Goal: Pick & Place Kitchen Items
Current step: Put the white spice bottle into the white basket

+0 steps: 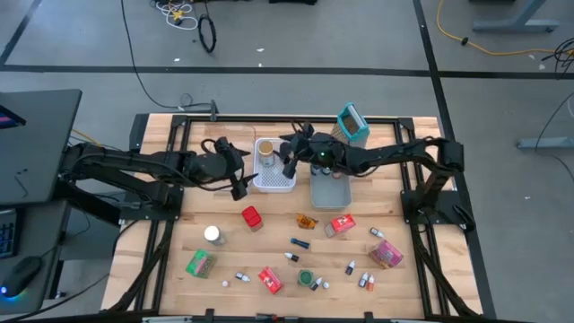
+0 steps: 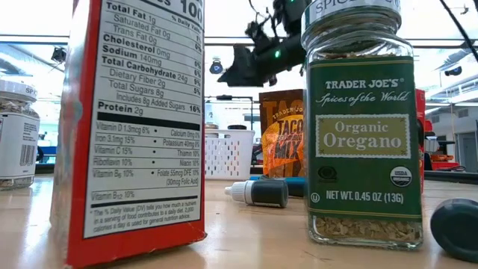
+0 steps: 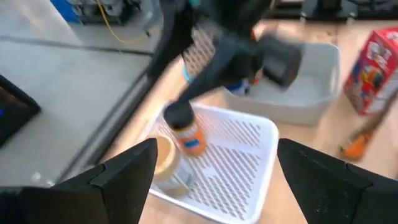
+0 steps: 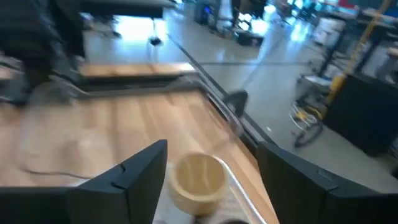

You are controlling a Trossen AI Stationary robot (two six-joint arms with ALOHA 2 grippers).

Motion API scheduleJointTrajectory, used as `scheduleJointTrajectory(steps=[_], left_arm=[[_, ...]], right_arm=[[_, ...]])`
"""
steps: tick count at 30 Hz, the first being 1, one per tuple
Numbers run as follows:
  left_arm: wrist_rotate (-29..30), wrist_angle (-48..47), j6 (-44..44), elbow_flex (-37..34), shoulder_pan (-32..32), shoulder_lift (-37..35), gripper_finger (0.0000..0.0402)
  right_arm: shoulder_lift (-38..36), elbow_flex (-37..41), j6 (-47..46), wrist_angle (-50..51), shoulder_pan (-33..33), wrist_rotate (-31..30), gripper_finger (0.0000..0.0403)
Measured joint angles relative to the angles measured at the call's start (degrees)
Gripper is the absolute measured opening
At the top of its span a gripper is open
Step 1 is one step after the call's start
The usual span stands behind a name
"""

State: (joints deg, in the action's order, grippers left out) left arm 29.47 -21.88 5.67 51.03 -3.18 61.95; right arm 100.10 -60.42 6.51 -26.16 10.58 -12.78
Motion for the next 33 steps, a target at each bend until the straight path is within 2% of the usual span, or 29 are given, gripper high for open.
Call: scheduleJointTrajectory(steps=[6,19,22,28,33], left_arm=[[-3.29,-5.09,5.07,0.02,-1.63,0.00,0.0341],[-6.70,-15.82,18.70,0.00,-14.86,0.00,0.0341],[-6.40,-15.51,17.91,-0.52,-18.12,0.00,0.0341],[-6.36,-6.68,14.90,-4.24,-20.73,0.00,0.0341],[-11.91,-5.51,7.17,-5.63,-20.87,0.00,0.0341]], right_arm=[[-3.25,0.00,-0.95,0.83,-5.09,7.59,0.0239],[-3.41,0.00,-2.30,3.94,-12.83,7.72,0.0228],[-3.41,0.00,-3.41,5.80,-14.24,7.72,0.0228],[-3.41,0.00,-7.35,8.28,-17.23,7.72,0.0228],[-3.41,0.00,-9.27,9.30,-19.84,7.72,0.0228]])
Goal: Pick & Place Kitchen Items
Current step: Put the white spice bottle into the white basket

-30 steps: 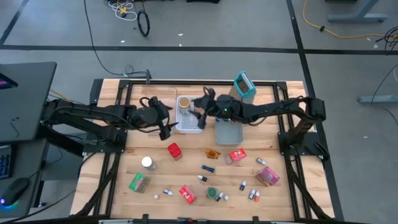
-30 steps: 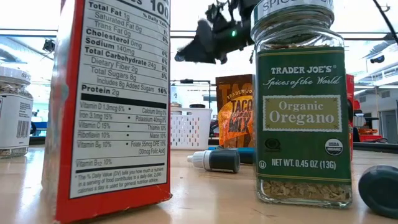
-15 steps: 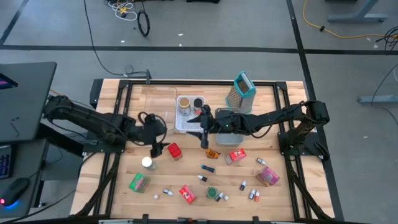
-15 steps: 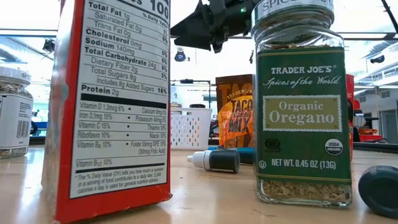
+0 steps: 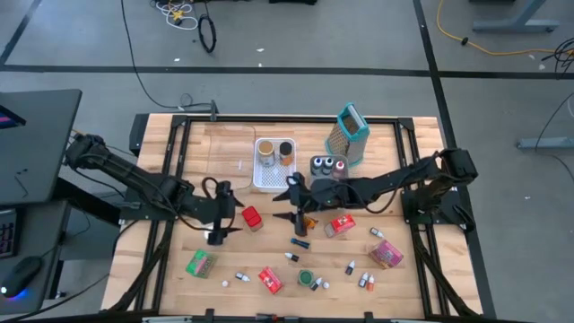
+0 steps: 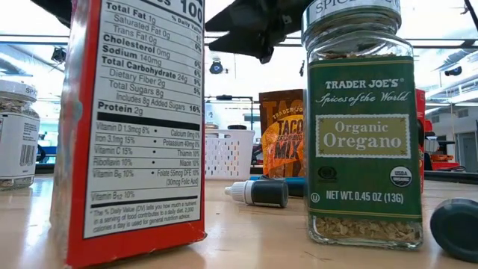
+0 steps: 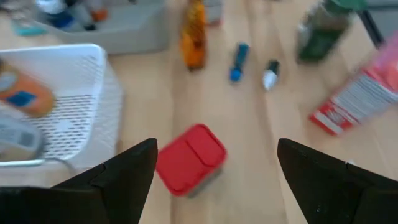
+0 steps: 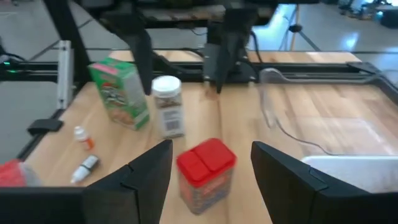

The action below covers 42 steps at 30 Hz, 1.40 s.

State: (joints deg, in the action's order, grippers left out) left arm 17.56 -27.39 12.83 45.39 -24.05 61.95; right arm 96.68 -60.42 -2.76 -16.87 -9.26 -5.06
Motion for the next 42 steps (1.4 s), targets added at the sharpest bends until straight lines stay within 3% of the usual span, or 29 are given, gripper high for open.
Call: scheduleJointTrajectory(steps=[5,9,12,24,30,36,39,42], left_arm=[[-9.44,-0.65,-1.27,-0.31,-0.72,-0.02,0.0341],[-21.04,-0.12,5.68,-0.31,-1.46,-0.02,0.0341],[-24.10,0.88,10.40,-0.31,-1.44,-0.02,0.0341],[-23.63,0.65,30.01,-0.31,-1.64,-0.02,0.0341],[-17.06,1.43,34.83,-0.31,-1.64,-0.02,0.0341],[-9.55,4.06,31.93,-0.29,-1.68,-0.02,0.0341],[-11.03,1.58,24.02,-0.29,-2.32,-0.02,0.0341],[-11.63,-2.98,22.28,-0.29,-2.73,-0.02,0.0341]], right_arm=[[0.00,0.00,0.21,-0.12,-1.72,0.00,0.0229],[0.00,0.00,2.11,3.09,-2.47,-0.01,0.0229],[0.00,0.00,4.31,3.75,-2.49,-0.02,0.0229],[0.00,0.00,4.76,3.26,-2.42,-0.03,0.0229],[0.00,0.00,4.82,3.27,-2.41,-0.04,0.0229],[0.00,0.00,5.15,3.26,-2.42,-0.04,0.0229],[0.00,0.00,5.13,3.26,-2.41,-0.04,0.0229],[0.00,0.00,5.13,3.26,-2.42,-0.04,0.0229]])
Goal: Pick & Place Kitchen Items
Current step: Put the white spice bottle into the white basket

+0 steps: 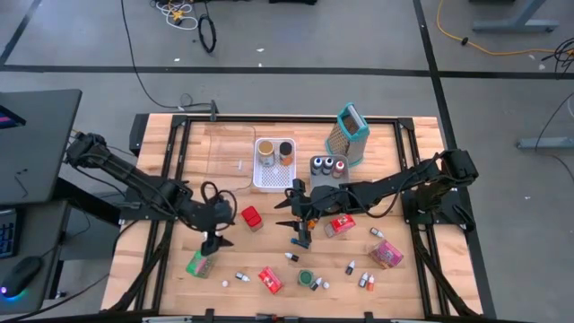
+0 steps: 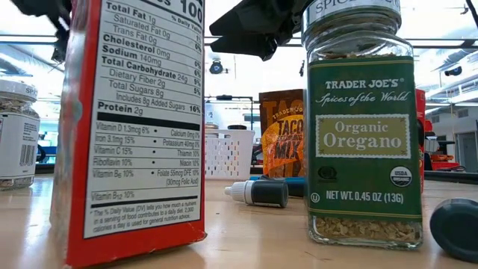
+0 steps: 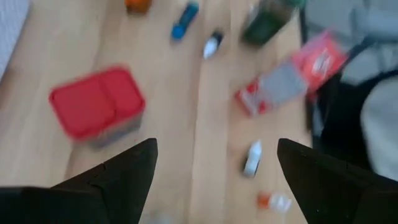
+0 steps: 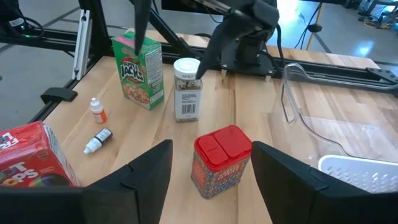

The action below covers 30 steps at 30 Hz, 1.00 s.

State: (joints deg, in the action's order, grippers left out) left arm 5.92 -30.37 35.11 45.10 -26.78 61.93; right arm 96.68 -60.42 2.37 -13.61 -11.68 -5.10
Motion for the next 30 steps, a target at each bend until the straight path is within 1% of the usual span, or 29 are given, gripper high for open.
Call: scheduleJointTrajectory(steps=[5,8,17,23,26,30], left_arm=[[-0.75,-9.45,2.05,0.00,-0.21,0.00,0.0341],[-0.71,-13.30,2.52,0.00,-1.09,0.00,0.0341],[-0.19,-13.44,6.53,-4.07,-3.82,0.00,0.0341],[1.41,-13.38,7.77,-6.08,-3.98,0.00,0.0338],[2.42,-12.57,7.11,-6.05,-3.96,0.00,0.0320],[2.31,-12.41,6.39,-6.03,-3.96,0.00,0.0273]], right_arm=[[0.00,0.00,0.00,0.15,0.00,0.00,0.0229],[0.00,0.00,0.70,0.76,0.00,0.00,0.0229],[0.00,0.00,1.33,1.25,0.00,0.00,0.0229],[0.00,0.00,1.36,1.25,0.00,0.00,0.0229],[0.00,0.00,1.36,1.25,0.00,0.00,0.0229],[0.00,0.00,1.38,1.25,0.00,0.00,0.0229]])
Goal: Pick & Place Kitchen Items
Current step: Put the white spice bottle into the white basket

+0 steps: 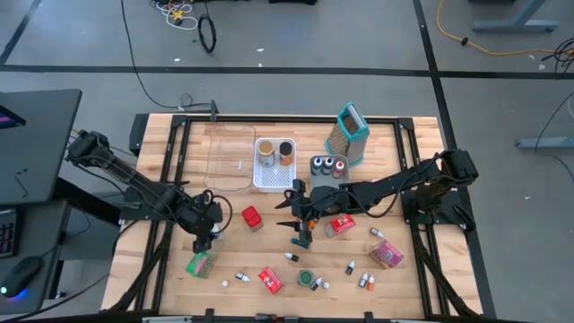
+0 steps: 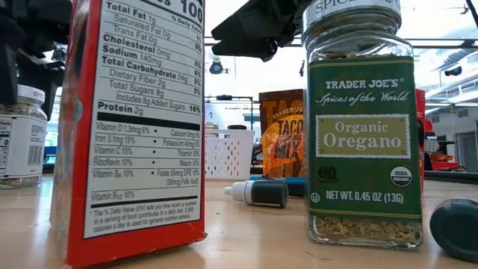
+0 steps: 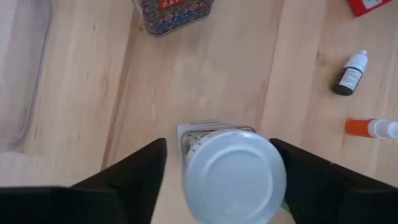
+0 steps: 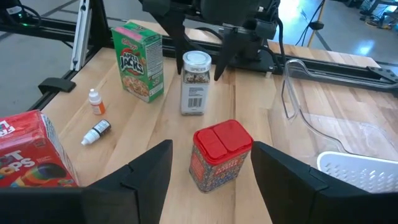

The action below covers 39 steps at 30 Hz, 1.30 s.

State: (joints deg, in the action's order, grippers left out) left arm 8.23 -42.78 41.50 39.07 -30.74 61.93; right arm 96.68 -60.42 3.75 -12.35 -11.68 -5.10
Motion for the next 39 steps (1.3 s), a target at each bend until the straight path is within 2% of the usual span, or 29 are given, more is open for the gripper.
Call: scheduleJointTrajectory(steps=[4,11,16,22,27,31,39], left_arm=[[1.13,0.31,-0.11,0.04,0.42,-0.02,0.0220],[3.79,3.06,1.18,0.02,3.51,0.07,0.0217],[8.65,7.79,-7.95,2.07,6.31,0.07,0.0220],[15.06,10.28,-21.88,8.83,10.10,0.07,0.0222],[14.97,10.78,-29.78,15.02,14.63,0.04,0.0221],[14.59,11.76,-36.97,17.21,19.73,0.04,0.0228],[5.31,17.33,-46.26,17.00,32.58,5.15,0.0223]], right_arm=[[0.00,0.00,0.41,0.00,0.00,-0.02,0.0229],[0.00,0.00,1.46,0.01,0.00,-0.02,0.0229],[0.00,0.00,1.49,-0.36,0.00,-0.02,0.0229],[0.00,0.00,1.49,-0.33,0.02,-0.02,0.0229],[0.00,0.00,1.49,-0.36,0.00,-0.02,0.0229],[0.00,0.00,1.49,-0.37,0.02,-0.02,0.0229],[0.02,0.00,1.51,-0.47,0.02,-0.02,0.0229]])
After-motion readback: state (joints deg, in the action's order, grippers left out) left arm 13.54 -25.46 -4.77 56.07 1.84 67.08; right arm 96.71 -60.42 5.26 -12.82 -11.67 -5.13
